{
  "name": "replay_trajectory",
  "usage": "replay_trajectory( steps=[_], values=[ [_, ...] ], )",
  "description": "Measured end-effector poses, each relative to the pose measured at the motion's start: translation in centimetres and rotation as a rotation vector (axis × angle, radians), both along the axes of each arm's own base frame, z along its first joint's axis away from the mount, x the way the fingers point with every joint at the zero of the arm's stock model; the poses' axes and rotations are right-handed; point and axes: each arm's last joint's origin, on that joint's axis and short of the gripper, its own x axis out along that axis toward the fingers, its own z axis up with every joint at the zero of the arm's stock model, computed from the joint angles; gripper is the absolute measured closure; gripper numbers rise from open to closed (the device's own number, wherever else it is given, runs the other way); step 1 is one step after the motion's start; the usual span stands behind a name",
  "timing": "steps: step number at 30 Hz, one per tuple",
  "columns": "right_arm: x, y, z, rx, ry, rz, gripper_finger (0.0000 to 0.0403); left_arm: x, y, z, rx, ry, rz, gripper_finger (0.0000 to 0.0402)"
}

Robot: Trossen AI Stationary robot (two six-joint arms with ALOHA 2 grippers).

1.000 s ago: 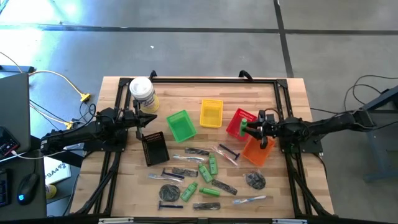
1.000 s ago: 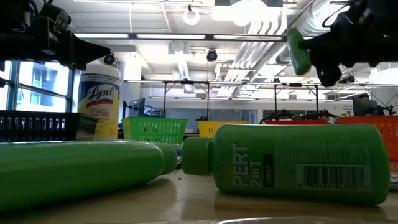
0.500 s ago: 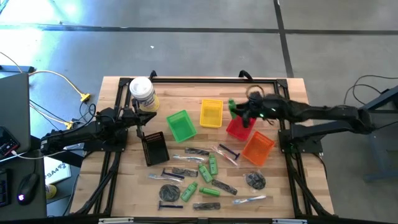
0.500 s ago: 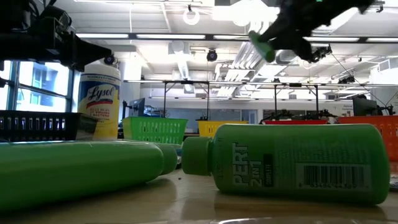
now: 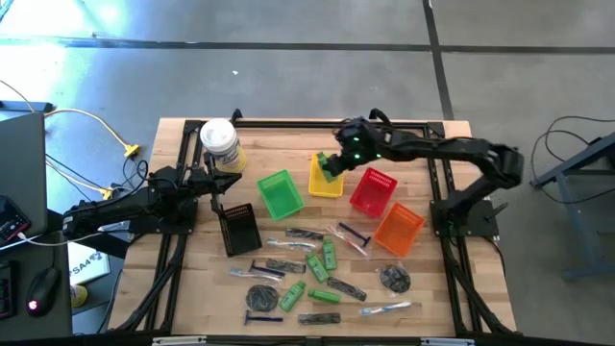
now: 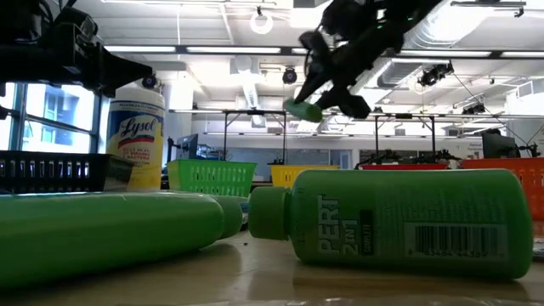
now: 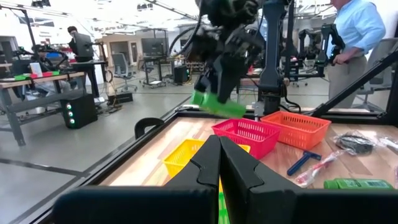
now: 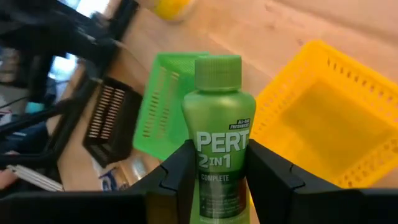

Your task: Pick & Place Travel size toiletries

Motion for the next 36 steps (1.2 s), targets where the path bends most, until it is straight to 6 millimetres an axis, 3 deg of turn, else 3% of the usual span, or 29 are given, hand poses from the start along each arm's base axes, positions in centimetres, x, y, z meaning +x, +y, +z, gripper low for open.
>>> replay_trajectory(
  steps=[6, 13, 19, 30, 36],
  values=[
    [2.2, -1.1, -1.6, 0.104, 0.220, -0.007, 0.0289, 0.0, 0.0, 0.0, 0.000, -0.001, 0.000, 0.0402],
    [3.8, -2.3, -3.7, 0.185, 0.283, -0.065, 0.0291, 0.0, 0.0, 0.0, 0.000, -0.001, -0.001, 0.0402],
    [4.1, -2.5, -5.5, 0.223, 0.341, -0.075, 0.0288, 0.0, 0.0, 0.0, 0.001, -0.002, -0.001, 0.0402],
    [3.8, -4.0, -5.5, 0.158, 0.336, -0.155, 0.0288, 0.0, 0.0, 0.0, 0.001, -0.003, -0.001, 0.0402],
    [4.0, -4.4, -6.8, 0.138, 0.371, -0.175, 0.0287, 0.0, 0.0, 0.1, 0.002, -0.007, -0.001, 0.0402]
  ],
)
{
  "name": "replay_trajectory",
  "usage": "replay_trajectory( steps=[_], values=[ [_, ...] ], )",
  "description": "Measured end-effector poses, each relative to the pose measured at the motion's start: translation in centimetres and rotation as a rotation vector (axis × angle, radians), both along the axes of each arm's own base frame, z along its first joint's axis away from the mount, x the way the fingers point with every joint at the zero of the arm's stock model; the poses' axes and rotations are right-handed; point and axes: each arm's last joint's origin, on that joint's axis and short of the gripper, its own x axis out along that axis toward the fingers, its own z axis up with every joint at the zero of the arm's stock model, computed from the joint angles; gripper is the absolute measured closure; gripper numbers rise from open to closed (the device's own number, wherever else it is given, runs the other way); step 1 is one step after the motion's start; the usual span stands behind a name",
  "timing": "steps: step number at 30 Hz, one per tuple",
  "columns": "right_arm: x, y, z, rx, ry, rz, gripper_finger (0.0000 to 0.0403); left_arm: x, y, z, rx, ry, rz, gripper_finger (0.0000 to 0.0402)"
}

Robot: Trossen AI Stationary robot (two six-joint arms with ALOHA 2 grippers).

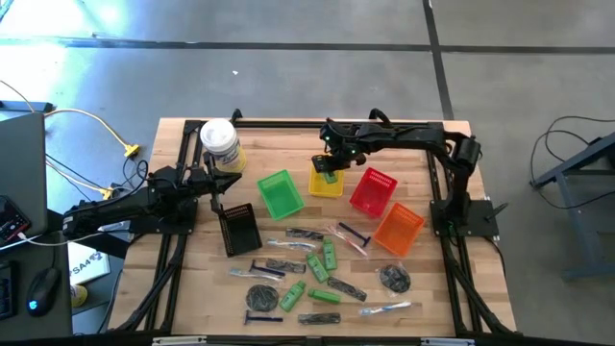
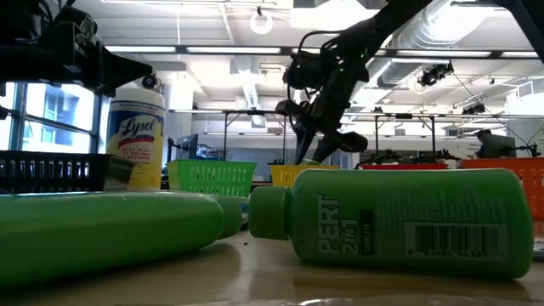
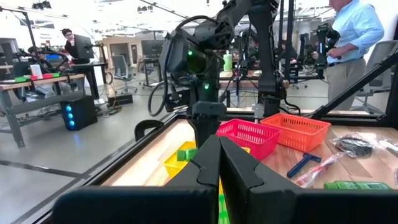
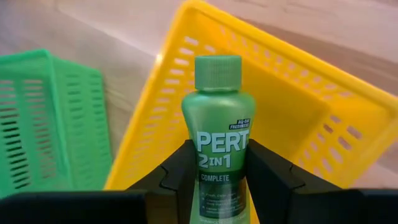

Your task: Pick & Place Travel size toiletries

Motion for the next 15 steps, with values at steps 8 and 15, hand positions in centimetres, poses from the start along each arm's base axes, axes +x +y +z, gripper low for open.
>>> replay_trajectory(
  steps=[8, 15],
  values=[
    [0.6, -0.1, -1.6, 0.039, -0.003, 0.036, 0.0279, 0.0, 0.0, 0.0, 0.000, 0.000, 0.001, 0.0402],
    [0.6, -0.2, -1.5, 0.028, -0.014, 0.066, 0.0230, 0.0, 0.0, 0.0, 0.000, 0.001, 0.001, 0.0402]
  ],
)
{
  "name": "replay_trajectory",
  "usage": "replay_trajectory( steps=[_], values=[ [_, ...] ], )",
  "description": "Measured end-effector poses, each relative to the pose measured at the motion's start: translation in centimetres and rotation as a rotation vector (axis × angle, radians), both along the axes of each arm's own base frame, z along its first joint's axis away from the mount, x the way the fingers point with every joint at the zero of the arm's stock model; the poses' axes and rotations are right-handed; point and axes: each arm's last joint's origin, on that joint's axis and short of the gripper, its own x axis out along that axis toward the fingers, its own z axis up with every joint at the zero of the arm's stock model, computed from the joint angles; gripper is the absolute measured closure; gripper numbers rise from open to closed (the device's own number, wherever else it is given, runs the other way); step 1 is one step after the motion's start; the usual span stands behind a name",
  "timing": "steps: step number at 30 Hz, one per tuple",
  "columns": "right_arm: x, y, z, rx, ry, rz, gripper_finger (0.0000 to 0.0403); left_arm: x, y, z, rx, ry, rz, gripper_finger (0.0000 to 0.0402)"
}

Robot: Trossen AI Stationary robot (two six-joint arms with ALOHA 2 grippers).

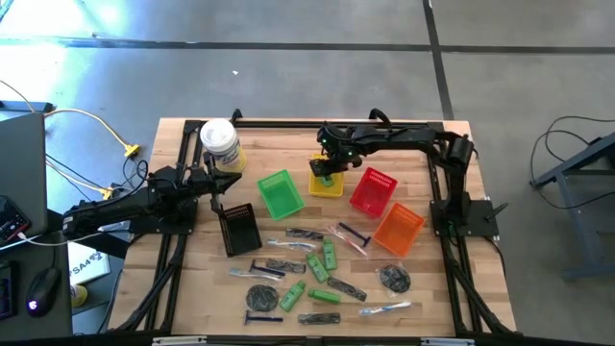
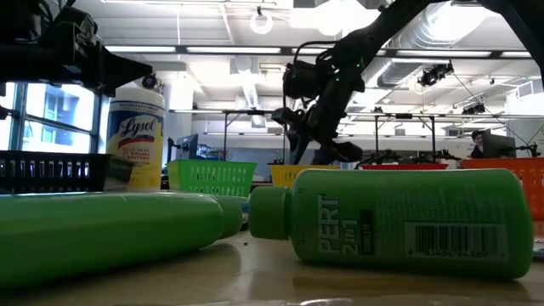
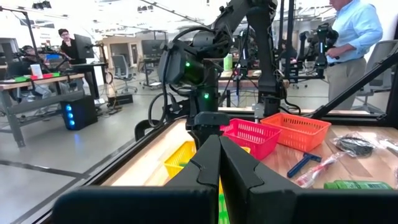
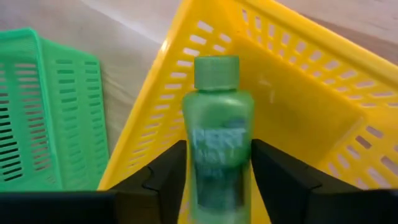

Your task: Pick & Place Travel size toiletries

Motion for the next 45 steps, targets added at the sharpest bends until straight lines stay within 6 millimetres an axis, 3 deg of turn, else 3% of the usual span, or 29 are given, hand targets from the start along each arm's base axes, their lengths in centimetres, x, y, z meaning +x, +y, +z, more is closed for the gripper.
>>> replay_trajectory(
  steps=[7, 10, 14, 18, 22, 25, 29, 32, 35, 38, 41, 45],
  values=[
    [0.0, 0.0, 0.0, 0.000, -0.007, 0.011, 0.0192, 0.0, 0.0, -0.2, -0.005, 0.019, 0.004, 0.0402],
    [-0.4, -0.2, 1.4, -0.011, -0.061, 0.075, 0.0190, 0.0, 0.0, -0.2, -0.006, 0.019, 0.009, 0.0402],
    [-1.2, 0.6, 6.9, -0.215, -0.221, 0.181, 0.0199, 0.0, 0.0, -0.2, -0.006, 0.016, 0.013, 0.0402],
    [-3.6, 3.6, 14.8, -0.581, -0.392, 0.329, 0.0217, 0.0, 0.0, -0.2, -0.006, 0.016, 0.013, 0.0402],
    [-9.0, 7.6, 21.2, -0.941, -0.559, 0.386, 0.0246, 0.0, 0.0, -0.1, -0.005, 0.012, 0.013, 0.0402],
    [-14.1, 9.7, 23.1, -1.063, -0.727, 0.408, 0.0274, 0.0, 0.0, -0.2, -0.006, 0.015, 0.014, 0.0402],
    [-19.7, 11.7, 21.7, -1.062, -0.910, 0.433, 0.0317, 0.0, 0.1, -0.5, -0.030, 0.042, 0.012, 0.0402],
    [-21.9, 12.7, 18.8, -1.047, -0.989, 0.459, 0.0354, 0.1, 0.1, -0.6, -0.034, 0.054, 0.013, 0.0402],
    [-22.7, 13.4, 15.2, -1.028, -1.023, 0.504, 0.0390, 0.1, 0.1, -0.6, -0.030, 0.057, 0.013, 0.0402],
    [-23.4, 14.0, 12.0, -1.020, -1.074, 0.491, 0.0397, 0.1, 0.1, -0.6, -0.010, 0.063, 0.016, 0.0402],
    [-23.8, 14.2, 9.7, -1.021, -1.067, 0.437, 0.0400, 0.1, 0.1, -0.7, -0.012, 0.071, 0.016, 0.0402],
    [-23.9, 14.8, 7.0, -0.983, -1.075, 0.515, 0.0400, 0.1, 0.1, -0.7, -0.012, 0.072, 0.017, 0.0402]
  ],
)
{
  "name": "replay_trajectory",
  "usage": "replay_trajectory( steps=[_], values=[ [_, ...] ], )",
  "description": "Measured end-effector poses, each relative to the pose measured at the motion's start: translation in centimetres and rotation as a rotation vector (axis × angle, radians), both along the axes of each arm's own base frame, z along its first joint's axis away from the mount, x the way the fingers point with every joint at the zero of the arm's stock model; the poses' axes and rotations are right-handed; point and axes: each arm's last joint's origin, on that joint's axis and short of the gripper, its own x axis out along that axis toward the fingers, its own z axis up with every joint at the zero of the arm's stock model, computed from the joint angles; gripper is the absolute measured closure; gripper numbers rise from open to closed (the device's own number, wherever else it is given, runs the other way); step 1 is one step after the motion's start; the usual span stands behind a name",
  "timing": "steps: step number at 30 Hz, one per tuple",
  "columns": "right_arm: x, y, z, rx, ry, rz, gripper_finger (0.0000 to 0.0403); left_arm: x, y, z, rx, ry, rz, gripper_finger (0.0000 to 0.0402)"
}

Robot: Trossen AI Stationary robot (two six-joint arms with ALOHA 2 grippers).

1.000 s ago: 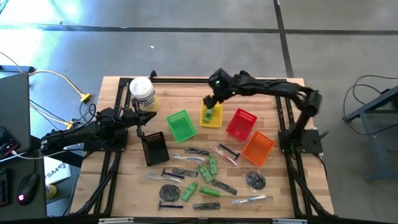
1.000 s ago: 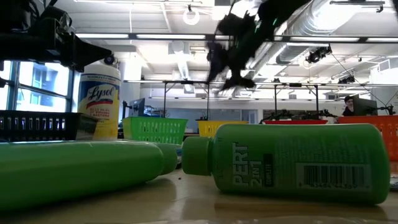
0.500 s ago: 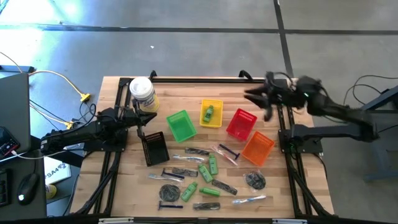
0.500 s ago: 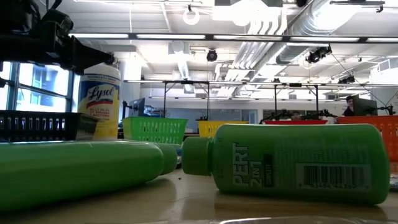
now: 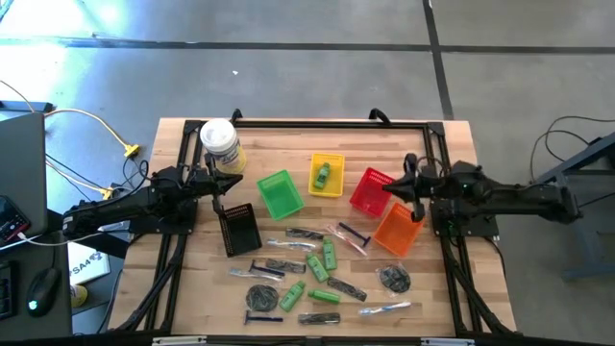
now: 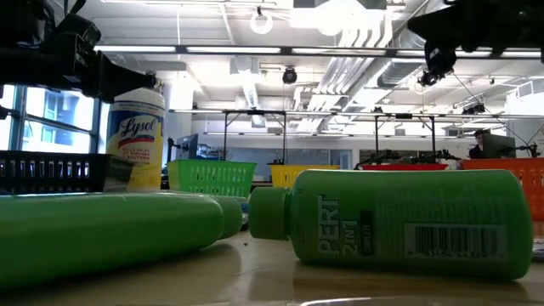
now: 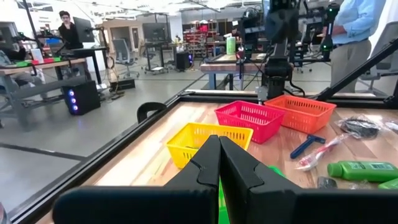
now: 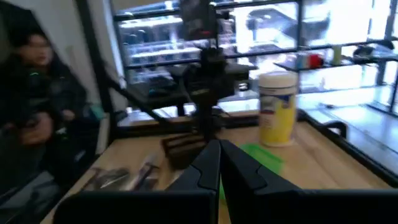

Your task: Pick & Place Travel size toiletries

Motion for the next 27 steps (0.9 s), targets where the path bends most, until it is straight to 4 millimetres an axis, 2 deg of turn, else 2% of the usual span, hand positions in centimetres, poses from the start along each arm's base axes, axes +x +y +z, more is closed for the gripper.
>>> replay_trajectory(
  steps=[3, 10, 20, 27],
  values=[
    [-0.6, 0.3, -0.4, -0.015, -0.083, -0.003, 0.0400, 0.0, 0.0, 0.0, 0.001, -0.004, 0.003, 0.0402],
    [-1.4, 0.3, -2.2, -0.038, -0.137, -0.064, 0.0400, 0.0, 0.0, 0.0, 0.001, -0.005, 0.005, 0.0402],
    [-1.3, 0.3, -5.1, -0.039, -0.120, -0.064, 0.0400, 0.0, 0.0, -0.1, -0.035, -0.004, 0.002, 0.0402],
    [-1.2, 0.4, -5.3, -0.036, -0.100, -0.028, 0.0400, 0.0, 0.0, -0.1, -0.031, 0.000, 0.003, 0.0402]
  ],
)
